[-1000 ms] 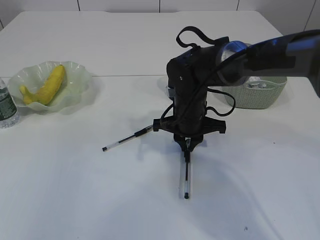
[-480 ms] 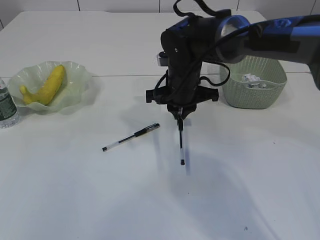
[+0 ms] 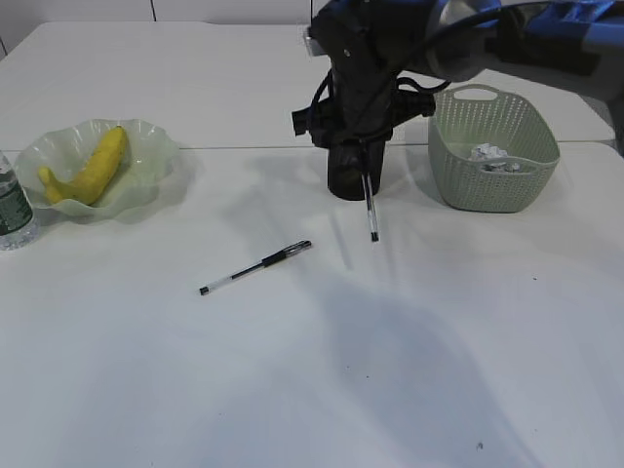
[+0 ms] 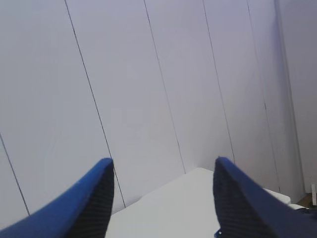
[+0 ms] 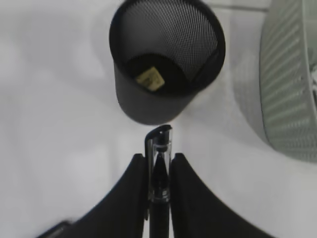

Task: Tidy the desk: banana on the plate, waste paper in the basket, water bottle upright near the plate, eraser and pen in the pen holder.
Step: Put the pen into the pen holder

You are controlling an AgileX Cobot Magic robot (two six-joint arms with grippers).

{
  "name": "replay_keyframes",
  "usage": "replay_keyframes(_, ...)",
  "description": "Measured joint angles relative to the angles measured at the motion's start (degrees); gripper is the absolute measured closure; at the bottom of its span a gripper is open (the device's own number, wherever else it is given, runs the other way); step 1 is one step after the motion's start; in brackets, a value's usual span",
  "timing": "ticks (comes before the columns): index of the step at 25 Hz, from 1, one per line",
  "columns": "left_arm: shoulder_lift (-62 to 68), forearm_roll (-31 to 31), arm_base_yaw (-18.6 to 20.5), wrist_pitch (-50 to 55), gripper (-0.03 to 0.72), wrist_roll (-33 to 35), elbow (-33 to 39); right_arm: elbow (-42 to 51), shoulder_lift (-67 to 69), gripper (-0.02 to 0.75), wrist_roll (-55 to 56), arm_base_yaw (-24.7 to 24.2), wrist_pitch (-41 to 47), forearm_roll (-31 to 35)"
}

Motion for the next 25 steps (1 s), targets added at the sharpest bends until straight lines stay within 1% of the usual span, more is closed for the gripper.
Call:
replay_keyframes(8,0.0,0.5,0.0,-0.5,0.245,0.0,0.0,-4.9,0.0,0.641,0.9,-3.2,-7.0,-2.9)
replay_keyframes(14,0.0,0.7,0.0,-0.5,0.245,0.0,0.0,-5.9,0.1,0.642,1.6,-4.6,-16.4,-5.1)
replay_keyframes(20,0.0,1.6,0.0,-0.6,0.245,0.0,0.0,-5.9,0.5,0.642,5.7,-5.0,-27.9,-12.4)
replay_keyframes(25,0.0,1.6,0.0,-0.7,0.245,0.0,0.0,-5.9,2.1,0.642,9.3,-7.0,-36.8,-19.4)
